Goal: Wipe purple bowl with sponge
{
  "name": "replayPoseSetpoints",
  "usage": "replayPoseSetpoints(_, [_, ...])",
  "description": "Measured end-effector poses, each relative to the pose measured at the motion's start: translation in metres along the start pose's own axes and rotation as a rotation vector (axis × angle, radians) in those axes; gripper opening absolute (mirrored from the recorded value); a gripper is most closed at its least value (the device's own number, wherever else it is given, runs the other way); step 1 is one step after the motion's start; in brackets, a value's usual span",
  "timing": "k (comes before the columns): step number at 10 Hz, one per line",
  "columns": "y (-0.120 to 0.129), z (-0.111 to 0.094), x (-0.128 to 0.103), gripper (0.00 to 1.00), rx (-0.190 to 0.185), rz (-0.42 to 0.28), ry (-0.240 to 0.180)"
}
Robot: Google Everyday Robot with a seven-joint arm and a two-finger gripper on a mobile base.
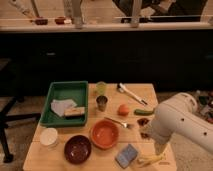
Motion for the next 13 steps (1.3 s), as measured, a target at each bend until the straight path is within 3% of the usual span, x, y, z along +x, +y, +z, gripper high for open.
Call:
replayPoseSetpoints(3, [-0.011,0.025,-0.014,0.7,-0.024,-0.048,-0.039])
replayPoseSetpoints(5, [-0.019,0.039,-0.016,0.7,-0.029,-0.041,-0.058])
replayPoseSetpoints(7, [-0.026,0.049,-0.015,0.7,-0.02,-0.021,-0.081])
replayPoseSetpoints(10, [-0.026,0.056,-0.007,0.7,0.029,0.049,-0.089])
replayPoseSetpoints(13, [-0.027,0.057,-0.007,0.7,0.029,0.047,-0.089])
